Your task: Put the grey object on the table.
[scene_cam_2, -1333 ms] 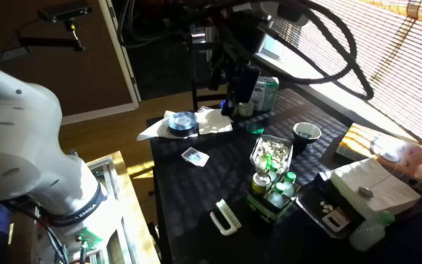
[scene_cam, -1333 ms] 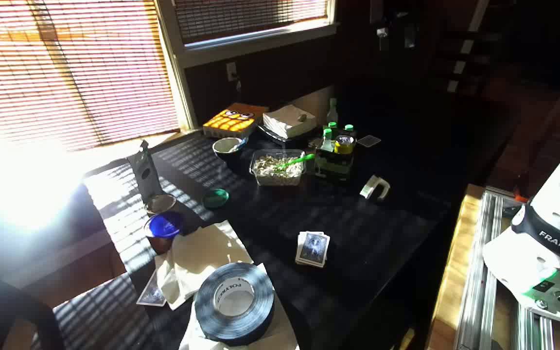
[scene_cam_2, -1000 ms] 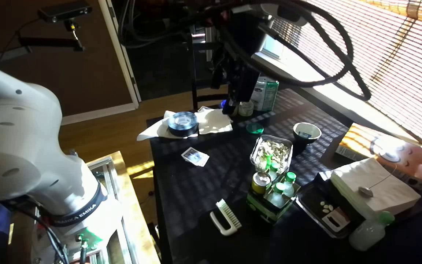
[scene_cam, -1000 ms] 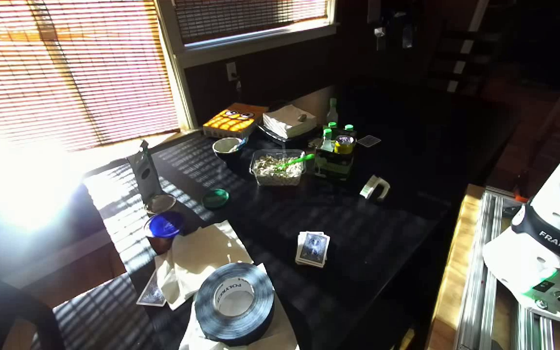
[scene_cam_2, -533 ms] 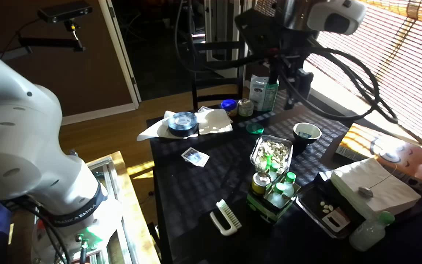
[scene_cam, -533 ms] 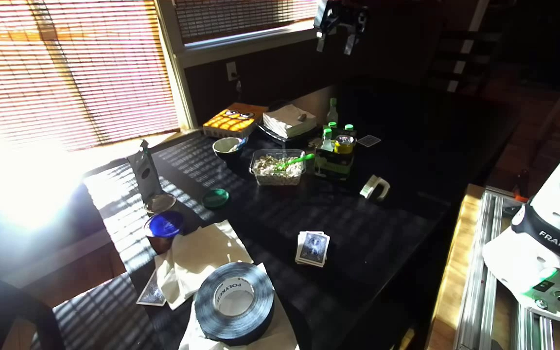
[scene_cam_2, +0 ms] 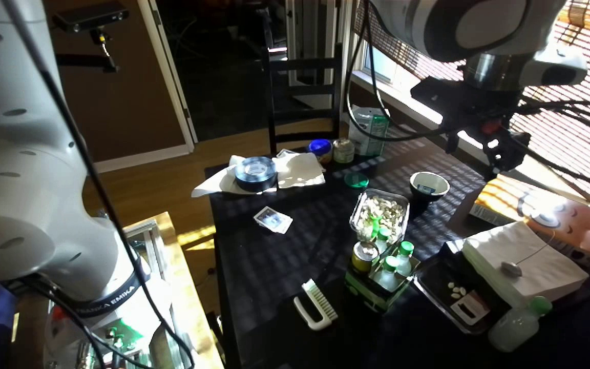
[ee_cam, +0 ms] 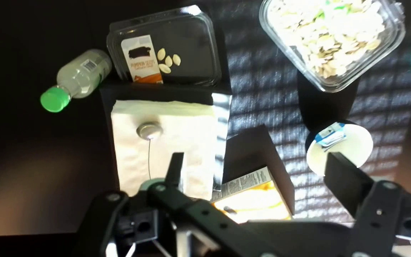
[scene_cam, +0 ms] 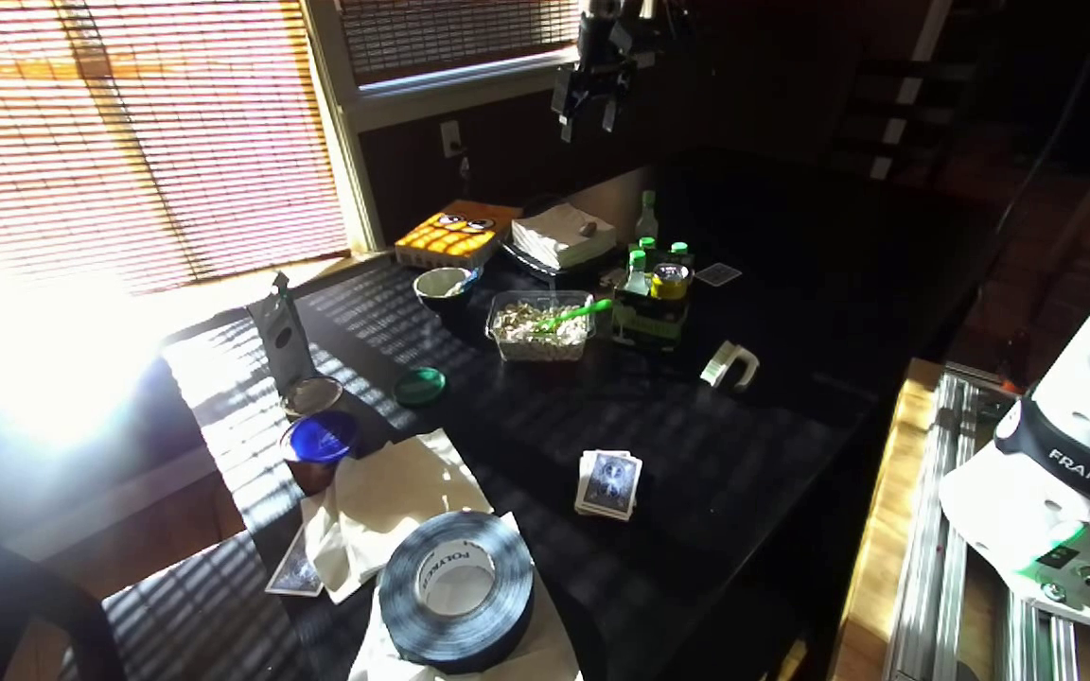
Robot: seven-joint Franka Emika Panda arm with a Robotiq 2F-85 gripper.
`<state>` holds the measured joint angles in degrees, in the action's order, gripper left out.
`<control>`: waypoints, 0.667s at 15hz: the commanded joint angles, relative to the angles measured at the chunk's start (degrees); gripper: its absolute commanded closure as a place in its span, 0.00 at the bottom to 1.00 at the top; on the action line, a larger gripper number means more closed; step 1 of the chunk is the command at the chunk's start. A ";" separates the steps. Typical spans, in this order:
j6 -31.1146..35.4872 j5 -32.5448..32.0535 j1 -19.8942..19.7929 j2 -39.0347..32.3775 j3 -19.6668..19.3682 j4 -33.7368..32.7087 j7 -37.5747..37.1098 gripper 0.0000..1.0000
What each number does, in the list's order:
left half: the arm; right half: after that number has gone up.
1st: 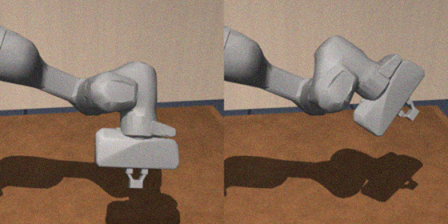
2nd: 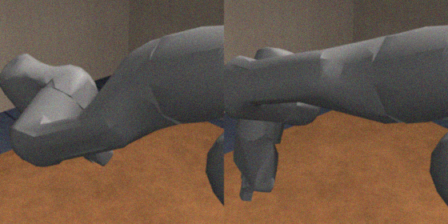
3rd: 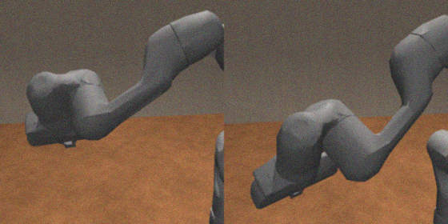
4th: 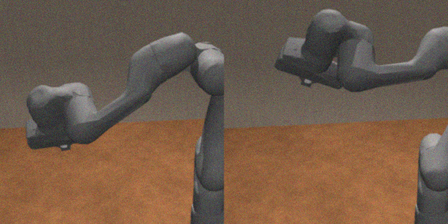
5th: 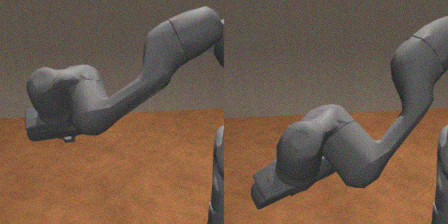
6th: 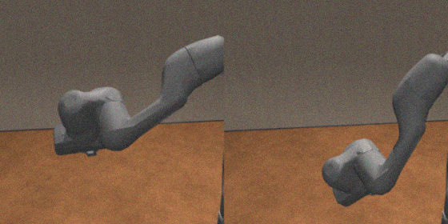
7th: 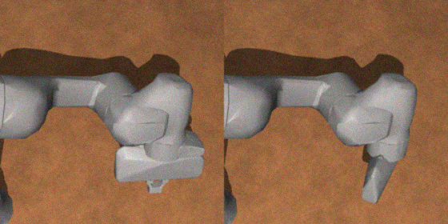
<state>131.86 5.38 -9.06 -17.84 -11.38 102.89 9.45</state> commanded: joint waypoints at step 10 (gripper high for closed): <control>-0.13 -0.57 -1.80 -1.01 1.84 -1.30 -0.33 0.00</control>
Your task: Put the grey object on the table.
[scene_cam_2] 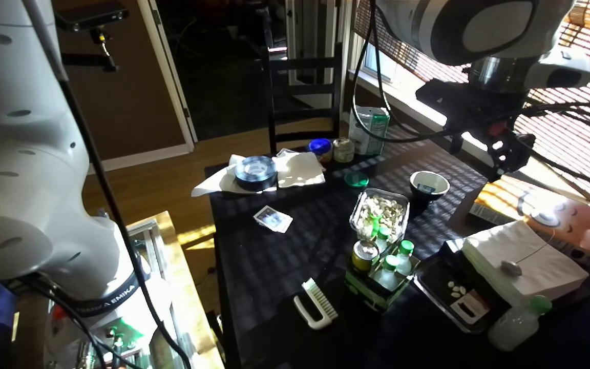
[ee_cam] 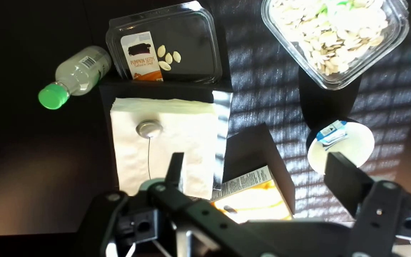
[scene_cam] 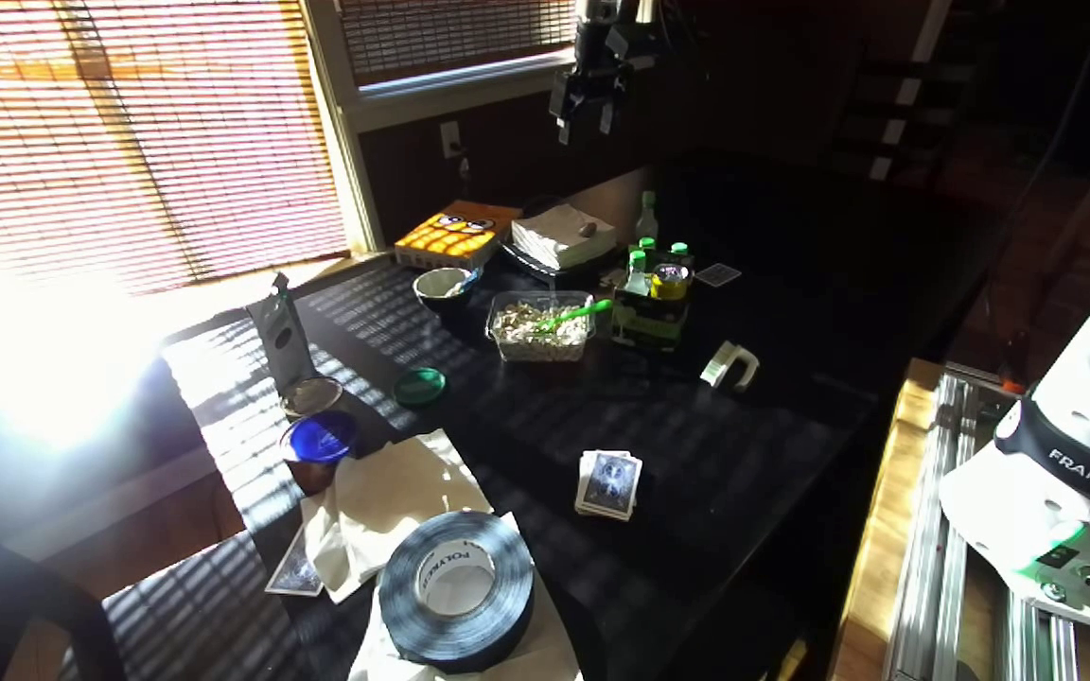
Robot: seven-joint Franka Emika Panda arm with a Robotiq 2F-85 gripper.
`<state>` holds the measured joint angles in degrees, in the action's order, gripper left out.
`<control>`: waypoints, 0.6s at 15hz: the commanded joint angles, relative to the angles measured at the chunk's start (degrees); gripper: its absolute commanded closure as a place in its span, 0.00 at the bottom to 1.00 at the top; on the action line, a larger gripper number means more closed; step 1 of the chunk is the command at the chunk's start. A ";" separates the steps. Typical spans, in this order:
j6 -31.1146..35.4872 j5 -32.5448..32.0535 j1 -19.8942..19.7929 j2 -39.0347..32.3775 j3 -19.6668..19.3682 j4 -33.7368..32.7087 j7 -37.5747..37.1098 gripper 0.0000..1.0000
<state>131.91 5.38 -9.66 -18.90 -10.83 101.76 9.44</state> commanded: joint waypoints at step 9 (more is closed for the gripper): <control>0.67 -5.87 -1.74 -18.91 -0.89 -15.09 -10.34 0.00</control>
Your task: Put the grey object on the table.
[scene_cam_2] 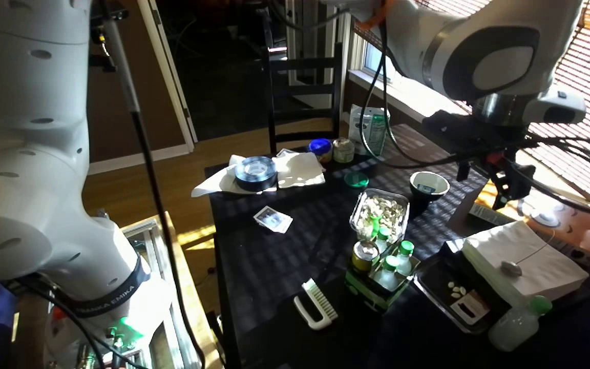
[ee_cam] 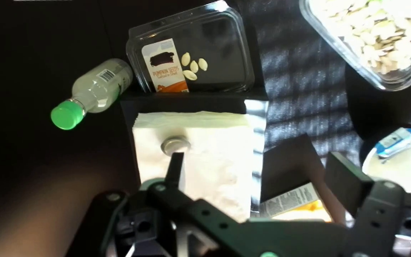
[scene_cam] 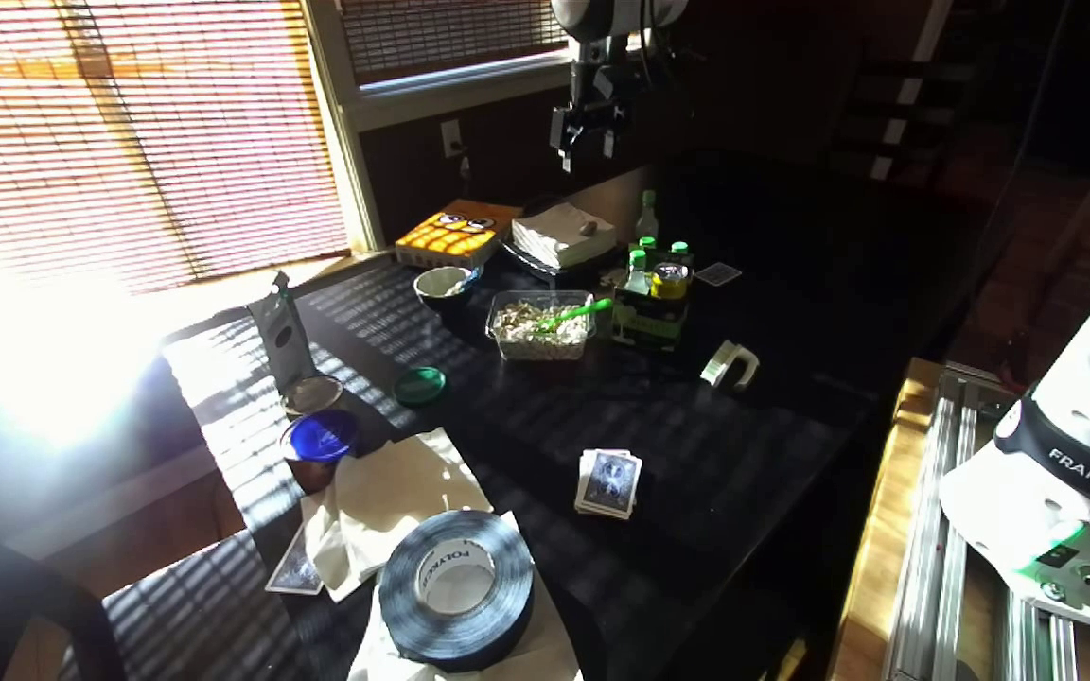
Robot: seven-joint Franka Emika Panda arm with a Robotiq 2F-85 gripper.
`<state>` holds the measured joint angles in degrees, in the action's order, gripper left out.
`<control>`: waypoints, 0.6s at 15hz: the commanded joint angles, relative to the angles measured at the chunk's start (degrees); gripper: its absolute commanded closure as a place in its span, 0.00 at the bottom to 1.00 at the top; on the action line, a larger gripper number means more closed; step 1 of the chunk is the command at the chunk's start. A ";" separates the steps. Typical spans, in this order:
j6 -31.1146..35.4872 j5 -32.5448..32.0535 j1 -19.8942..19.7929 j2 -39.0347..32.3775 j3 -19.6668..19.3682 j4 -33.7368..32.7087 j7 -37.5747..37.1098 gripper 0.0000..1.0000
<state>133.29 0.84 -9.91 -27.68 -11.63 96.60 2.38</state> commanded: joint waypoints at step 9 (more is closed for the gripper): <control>-2.28 1.13 -7.98 -31.85 -0.13 -34.88 -9.58 0.00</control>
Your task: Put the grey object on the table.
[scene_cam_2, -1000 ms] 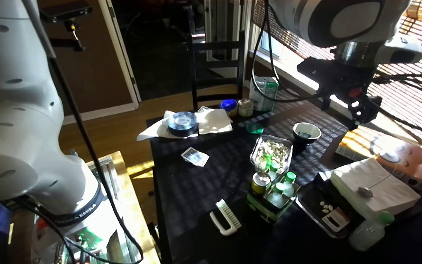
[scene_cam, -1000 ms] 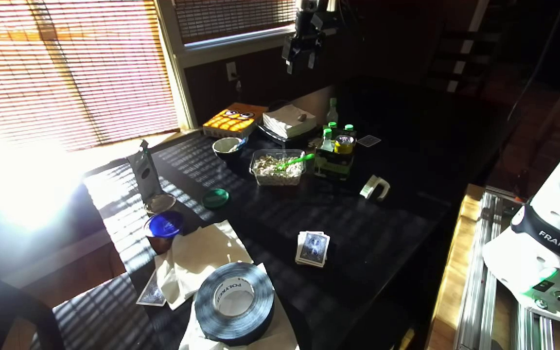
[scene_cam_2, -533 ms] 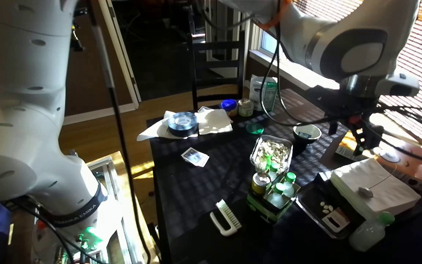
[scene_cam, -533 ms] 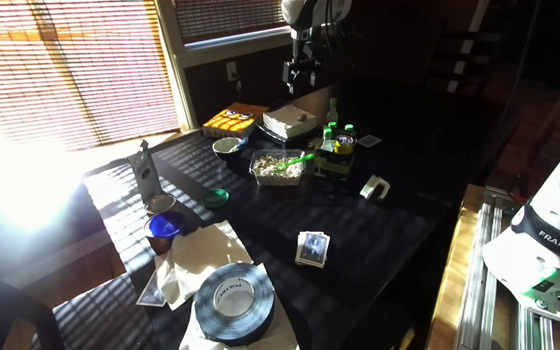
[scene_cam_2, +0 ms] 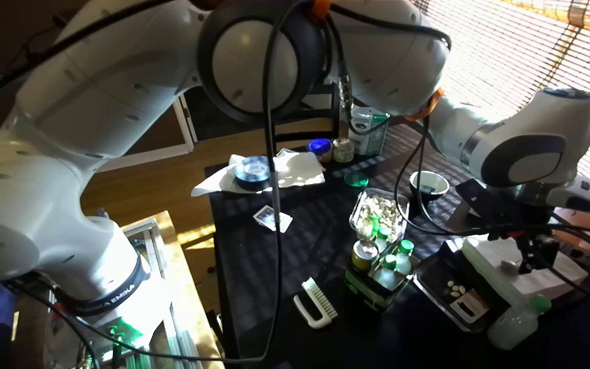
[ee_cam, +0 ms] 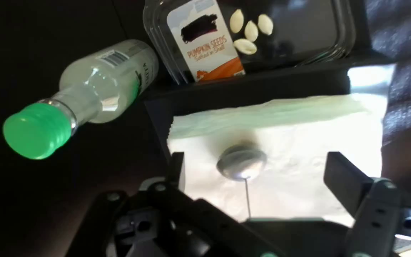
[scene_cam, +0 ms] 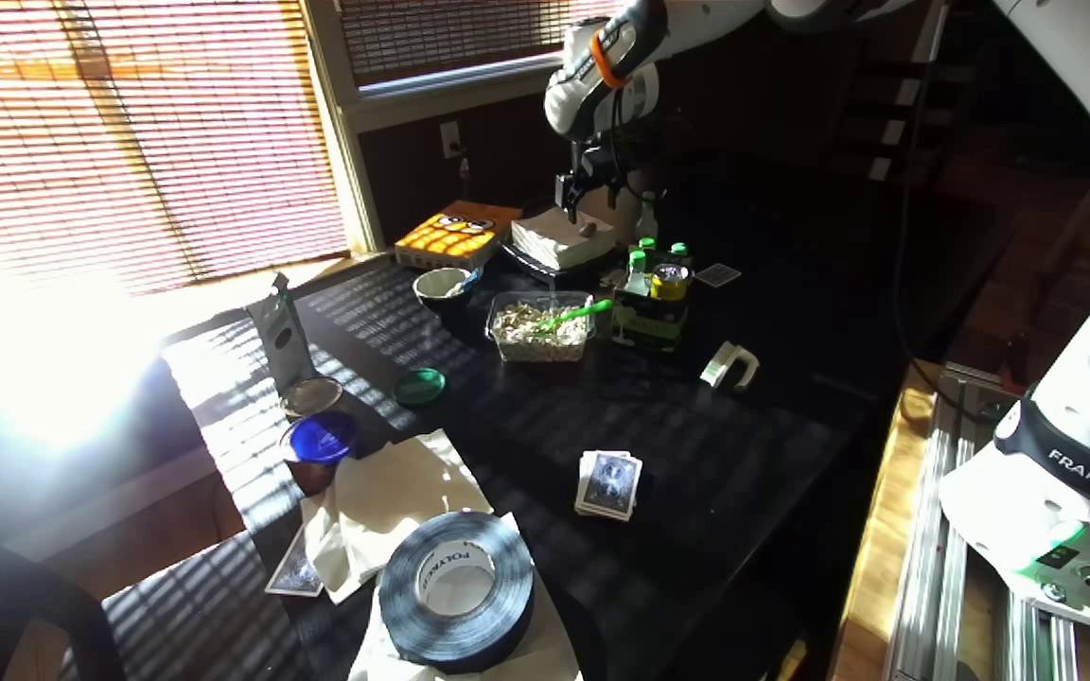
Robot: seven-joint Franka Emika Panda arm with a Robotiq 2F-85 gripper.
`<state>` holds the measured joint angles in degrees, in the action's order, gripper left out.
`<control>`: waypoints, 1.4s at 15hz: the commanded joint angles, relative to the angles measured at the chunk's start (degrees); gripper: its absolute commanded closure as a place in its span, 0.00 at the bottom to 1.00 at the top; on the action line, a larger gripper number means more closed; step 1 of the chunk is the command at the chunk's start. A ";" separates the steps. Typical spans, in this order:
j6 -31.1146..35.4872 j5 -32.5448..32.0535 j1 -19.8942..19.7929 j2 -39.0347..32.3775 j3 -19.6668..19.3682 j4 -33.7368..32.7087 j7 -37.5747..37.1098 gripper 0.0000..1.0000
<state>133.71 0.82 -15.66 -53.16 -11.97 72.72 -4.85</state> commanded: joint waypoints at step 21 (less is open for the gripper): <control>-20.83 1.94 -5.84 -21.12 2.59 -36.41 -5.41 0.18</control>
<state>115.75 2.55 -20.14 -71.10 -10.16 42.09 -9.29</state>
